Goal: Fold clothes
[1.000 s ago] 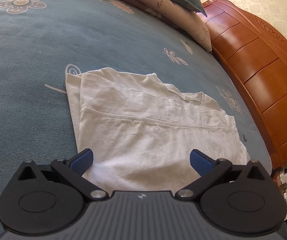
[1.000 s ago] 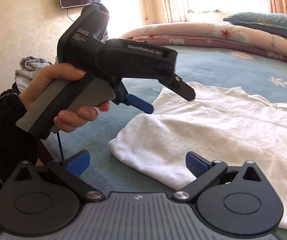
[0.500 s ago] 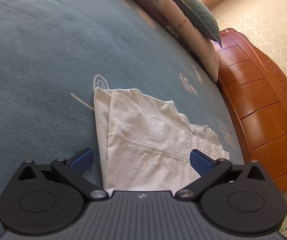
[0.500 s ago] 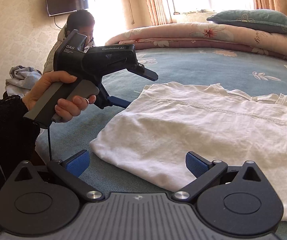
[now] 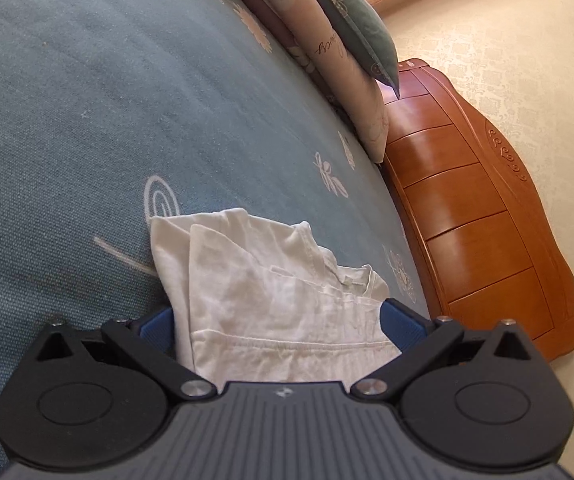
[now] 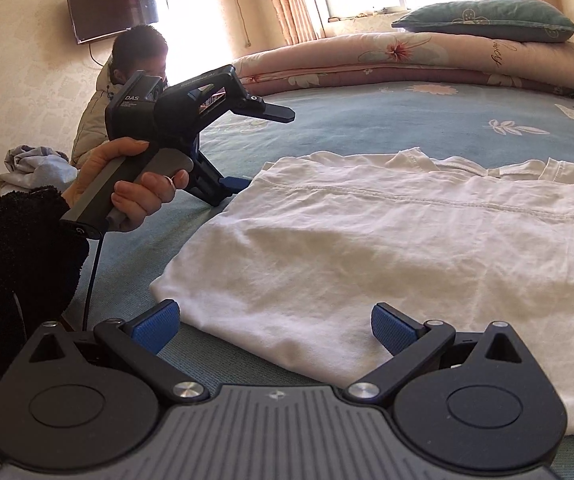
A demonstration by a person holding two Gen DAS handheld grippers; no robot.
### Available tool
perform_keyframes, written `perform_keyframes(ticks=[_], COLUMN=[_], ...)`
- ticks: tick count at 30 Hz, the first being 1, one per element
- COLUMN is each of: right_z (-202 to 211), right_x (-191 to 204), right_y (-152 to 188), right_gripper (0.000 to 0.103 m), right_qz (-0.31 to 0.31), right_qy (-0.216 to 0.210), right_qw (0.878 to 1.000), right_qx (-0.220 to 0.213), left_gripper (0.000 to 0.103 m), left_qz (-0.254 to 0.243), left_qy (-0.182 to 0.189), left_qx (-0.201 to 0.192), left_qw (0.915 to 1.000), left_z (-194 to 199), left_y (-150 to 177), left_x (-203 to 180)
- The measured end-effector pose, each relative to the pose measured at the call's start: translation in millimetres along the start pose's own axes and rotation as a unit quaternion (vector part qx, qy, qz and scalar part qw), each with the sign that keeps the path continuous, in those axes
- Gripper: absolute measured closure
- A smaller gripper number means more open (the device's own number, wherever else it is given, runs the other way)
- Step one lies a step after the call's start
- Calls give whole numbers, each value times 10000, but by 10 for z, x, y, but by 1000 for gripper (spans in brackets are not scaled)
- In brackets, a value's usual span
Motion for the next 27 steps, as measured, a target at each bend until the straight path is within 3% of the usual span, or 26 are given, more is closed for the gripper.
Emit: perform_keyframes(ticks=[5, 10, 17, 22, 25, 27], right_z=[14, 85, 64, 19, -48, -86], right_x=[12, 72, 162, 286, 460, 575], right_y=[7, -21, -16, -68, -113, -115], right_gripper=[0, 0, 0, 0, 0, 0], right_qz=[-16, 152, 205, 446, 1043, 1420], right_qy=[35, 56, -12, 145, 407, 485], right_qw=[10000, 9998, 9998, 9988, 9937, 9886], right_qx=[-23, -111, -77, -103, -102, -118], left_gripper=[1, 1, 1, 6, 39, 71], left_qz=[-384, -417, -185, -499, -356, -44], left_qy=[-10, 118, 398, 137, -89, -125], left_qx=[69, 347, 28, 41, -1, -19], left_qw=[9992, 9985, 9990, 9987, 9993, 9999], left_z=[-8, 98, 19, -44, 29, 60], left_y=[92, 300, 108, 111, 105, 88], left_x=[-80, -128, -63, -123, -19, 122])
Point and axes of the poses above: each gripper's, at about its wrist camera, not at the fingertips, and z roughly against the way its jaws point, x to its left, y to its underside, the point moved 5 cm from there along -z, roughly the way its jaws point, and after that the axes turned 1 degree about x, right-handed, at the moved point
